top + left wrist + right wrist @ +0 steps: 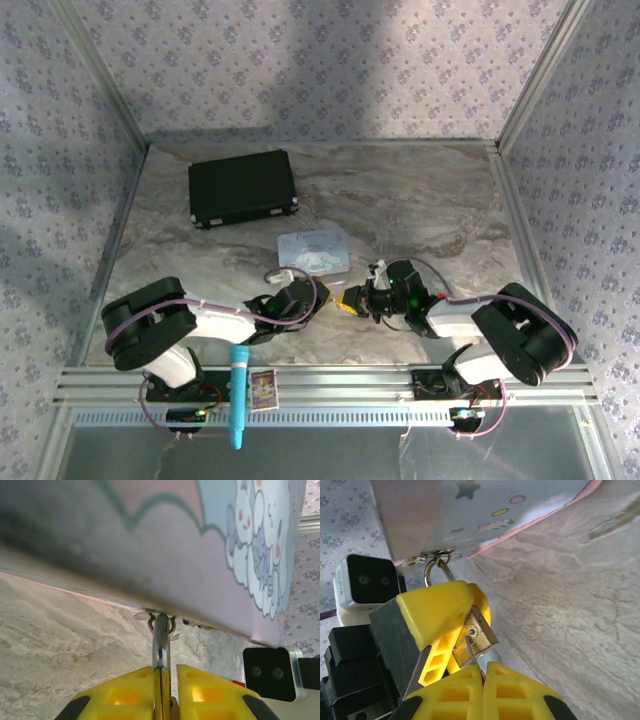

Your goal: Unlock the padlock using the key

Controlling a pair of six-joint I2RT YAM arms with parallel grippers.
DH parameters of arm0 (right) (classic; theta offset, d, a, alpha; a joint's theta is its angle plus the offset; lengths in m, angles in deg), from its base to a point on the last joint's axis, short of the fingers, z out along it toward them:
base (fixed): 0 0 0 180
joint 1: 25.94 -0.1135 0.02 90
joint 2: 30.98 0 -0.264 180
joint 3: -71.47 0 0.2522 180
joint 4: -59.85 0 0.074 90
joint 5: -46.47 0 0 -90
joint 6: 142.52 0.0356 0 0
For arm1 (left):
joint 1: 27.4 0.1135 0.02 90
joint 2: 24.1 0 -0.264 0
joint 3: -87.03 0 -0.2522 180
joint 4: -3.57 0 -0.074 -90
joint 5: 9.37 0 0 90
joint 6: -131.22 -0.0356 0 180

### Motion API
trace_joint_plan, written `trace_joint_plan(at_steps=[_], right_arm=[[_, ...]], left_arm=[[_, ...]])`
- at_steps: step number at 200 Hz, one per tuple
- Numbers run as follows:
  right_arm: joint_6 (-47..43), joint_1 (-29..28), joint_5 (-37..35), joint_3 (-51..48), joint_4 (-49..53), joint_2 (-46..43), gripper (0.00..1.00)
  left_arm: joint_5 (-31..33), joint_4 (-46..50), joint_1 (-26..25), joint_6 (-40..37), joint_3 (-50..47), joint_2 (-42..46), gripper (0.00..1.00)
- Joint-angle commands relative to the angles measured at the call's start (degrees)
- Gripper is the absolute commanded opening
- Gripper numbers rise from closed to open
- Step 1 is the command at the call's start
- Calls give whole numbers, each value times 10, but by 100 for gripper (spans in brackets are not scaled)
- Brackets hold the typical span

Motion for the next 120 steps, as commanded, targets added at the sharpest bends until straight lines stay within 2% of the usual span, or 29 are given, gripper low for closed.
trace_joint_plan(at_steps=[1, 42, 120], right_arm=[[12, -3, 8, 4, -13, 5, 0], [21, 4, 9, -14, -4, -17, 0], [29, 2, 13, -11, -11, -8, 0]], left_arm=[[17, -11, 1, 35, -8, 11, 2], [35, -15, 0, 51, -11, 8, 0], [44, 7, -1, 52, -2, 13, 0]])
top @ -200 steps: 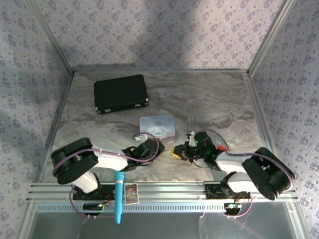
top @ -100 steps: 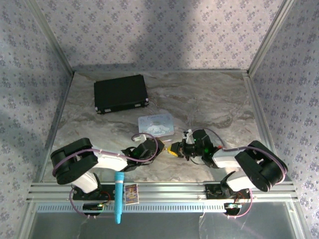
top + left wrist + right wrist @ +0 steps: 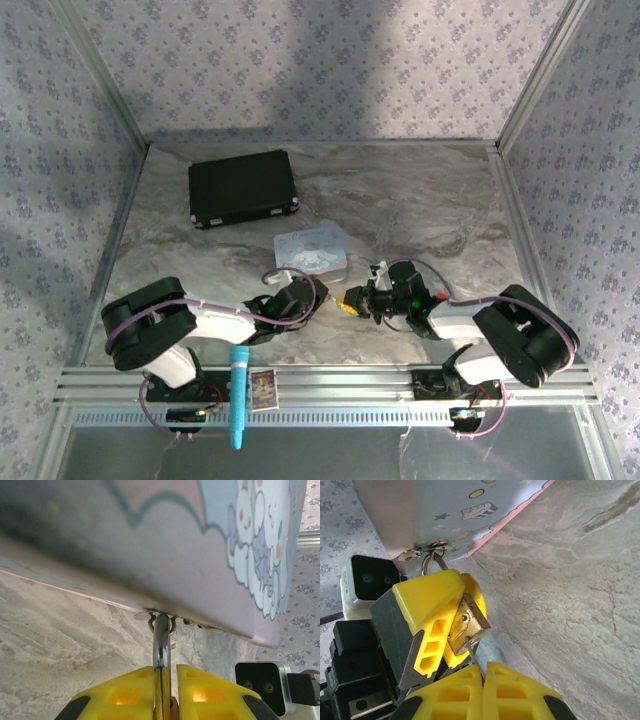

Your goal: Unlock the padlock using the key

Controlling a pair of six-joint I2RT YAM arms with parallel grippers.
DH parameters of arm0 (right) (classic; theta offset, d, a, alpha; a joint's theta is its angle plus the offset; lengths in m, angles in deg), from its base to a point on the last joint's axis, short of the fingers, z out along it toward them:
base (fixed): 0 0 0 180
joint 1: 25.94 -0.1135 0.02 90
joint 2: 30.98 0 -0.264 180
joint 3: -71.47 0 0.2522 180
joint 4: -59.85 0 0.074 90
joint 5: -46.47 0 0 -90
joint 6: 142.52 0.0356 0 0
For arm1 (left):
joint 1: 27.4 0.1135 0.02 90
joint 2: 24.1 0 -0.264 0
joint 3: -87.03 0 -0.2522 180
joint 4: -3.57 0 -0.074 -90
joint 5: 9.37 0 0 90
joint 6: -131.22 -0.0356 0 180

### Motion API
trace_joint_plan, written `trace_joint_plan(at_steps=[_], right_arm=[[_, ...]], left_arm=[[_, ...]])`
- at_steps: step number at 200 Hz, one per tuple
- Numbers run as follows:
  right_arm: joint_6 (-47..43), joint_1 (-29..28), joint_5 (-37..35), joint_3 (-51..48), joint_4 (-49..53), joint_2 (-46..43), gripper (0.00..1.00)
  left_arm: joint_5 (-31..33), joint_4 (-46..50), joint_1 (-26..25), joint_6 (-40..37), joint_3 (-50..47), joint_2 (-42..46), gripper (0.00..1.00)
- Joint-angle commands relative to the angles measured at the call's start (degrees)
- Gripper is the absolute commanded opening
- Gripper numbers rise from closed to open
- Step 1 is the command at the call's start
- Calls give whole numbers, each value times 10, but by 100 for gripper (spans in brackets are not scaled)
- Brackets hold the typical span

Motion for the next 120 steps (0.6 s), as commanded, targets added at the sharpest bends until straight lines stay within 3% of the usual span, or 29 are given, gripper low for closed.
trace_joint_plan(at_steps=[1, 120], right_arm=[[9, -2, 11, -1, -3, 0, 0], [11, -11, 10, 11, -34, 32, 0]], left_arm=[[23, 10, -1, 31, 0, 13, 0], [20, -4, 0, 35, 0, 7, 3]])
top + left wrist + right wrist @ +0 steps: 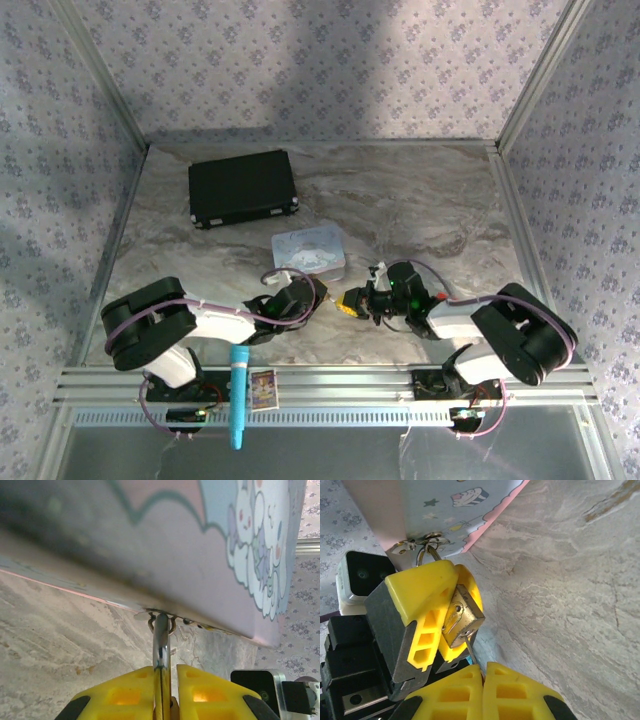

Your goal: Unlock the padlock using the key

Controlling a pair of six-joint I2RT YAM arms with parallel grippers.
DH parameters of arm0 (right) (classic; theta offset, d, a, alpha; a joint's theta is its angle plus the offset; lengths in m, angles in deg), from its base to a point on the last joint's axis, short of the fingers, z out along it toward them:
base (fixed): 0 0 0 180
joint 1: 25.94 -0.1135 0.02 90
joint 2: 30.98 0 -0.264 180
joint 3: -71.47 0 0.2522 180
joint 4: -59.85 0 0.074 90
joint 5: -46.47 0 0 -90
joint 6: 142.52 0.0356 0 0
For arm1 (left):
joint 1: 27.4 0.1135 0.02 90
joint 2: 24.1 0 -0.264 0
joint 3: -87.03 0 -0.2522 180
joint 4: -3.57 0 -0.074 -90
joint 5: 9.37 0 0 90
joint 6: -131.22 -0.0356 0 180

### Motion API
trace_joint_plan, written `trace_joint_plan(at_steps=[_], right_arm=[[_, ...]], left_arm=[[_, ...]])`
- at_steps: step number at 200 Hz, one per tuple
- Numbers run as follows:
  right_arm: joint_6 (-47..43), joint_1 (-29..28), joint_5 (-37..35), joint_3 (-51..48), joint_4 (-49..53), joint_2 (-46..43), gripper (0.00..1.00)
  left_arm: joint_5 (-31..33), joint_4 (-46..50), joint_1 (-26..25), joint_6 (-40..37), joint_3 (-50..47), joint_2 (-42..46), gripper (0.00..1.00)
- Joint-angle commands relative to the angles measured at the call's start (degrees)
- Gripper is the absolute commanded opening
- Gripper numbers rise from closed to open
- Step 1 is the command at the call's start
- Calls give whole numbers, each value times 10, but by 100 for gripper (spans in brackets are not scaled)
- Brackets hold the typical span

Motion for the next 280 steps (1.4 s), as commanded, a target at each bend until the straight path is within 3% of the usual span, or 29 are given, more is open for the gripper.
trace_joint_plan(at_steps=[1, 57, 176, 280], right_arm=[[6, -5, 6, 11, -27, 22, 0], [30, -8, 4, 36, -109, 76, 0], [20, 5, -5, -8, -81, 37, 0], [9, 7, -1, -3, -53, 20, 0]], left_arm=[[8, -8, 0, 28, -1, 6, 3], [-14, -59, -2, 41, -11, -21, 4], [24, -8, -3, 33, -16, 17, 6], [17, -32, -3, 38, -10, 2, 8]])
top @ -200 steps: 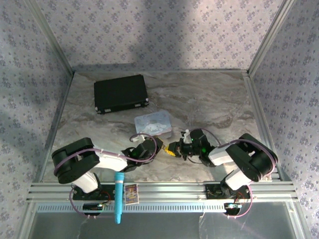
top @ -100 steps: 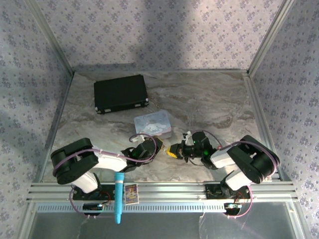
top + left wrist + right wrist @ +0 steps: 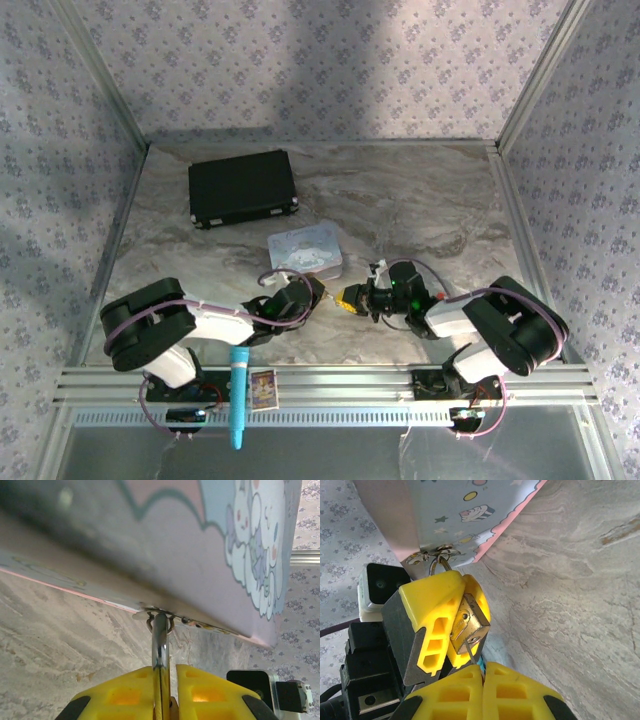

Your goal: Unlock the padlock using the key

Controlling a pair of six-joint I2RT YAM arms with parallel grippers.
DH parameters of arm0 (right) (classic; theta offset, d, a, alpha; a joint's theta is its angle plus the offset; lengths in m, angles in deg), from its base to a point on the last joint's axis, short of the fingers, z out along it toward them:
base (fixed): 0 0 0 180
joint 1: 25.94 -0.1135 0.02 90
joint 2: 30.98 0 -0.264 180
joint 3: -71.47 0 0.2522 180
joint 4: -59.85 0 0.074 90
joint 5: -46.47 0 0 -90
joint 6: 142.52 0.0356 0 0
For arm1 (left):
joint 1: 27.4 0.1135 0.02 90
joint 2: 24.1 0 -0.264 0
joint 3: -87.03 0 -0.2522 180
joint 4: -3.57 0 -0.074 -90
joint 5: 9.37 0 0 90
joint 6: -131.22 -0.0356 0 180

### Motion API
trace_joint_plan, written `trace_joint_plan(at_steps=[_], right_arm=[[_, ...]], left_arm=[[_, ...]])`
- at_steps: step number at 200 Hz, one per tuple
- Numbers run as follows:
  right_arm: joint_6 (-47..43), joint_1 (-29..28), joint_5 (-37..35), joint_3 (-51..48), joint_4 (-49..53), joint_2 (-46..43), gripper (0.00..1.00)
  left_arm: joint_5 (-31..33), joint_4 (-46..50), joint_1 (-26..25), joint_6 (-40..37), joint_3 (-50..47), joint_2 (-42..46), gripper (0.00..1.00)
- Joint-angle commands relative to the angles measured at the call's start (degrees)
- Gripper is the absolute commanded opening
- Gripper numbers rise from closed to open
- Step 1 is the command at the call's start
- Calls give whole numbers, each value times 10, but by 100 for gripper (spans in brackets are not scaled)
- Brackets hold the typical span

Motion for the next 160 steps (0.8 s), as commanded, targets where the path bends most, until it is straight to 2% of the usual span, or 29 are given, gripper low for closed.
trace_joint_plan(at_steps=[1, 47, 160], right_arm=[[-10, -3, -4, 3, 17, -9, 0], [-10, -7, -11, 1, 10, -9, 0], [2, -18, -48, 22, -18, 16, 0]], left_arm=[[0, -13, -3, 23, 1, -1, 8], [4, 7, -4, 19, 4, 12, 8], [2, -23, -12, 32, -12, 27, 9]])
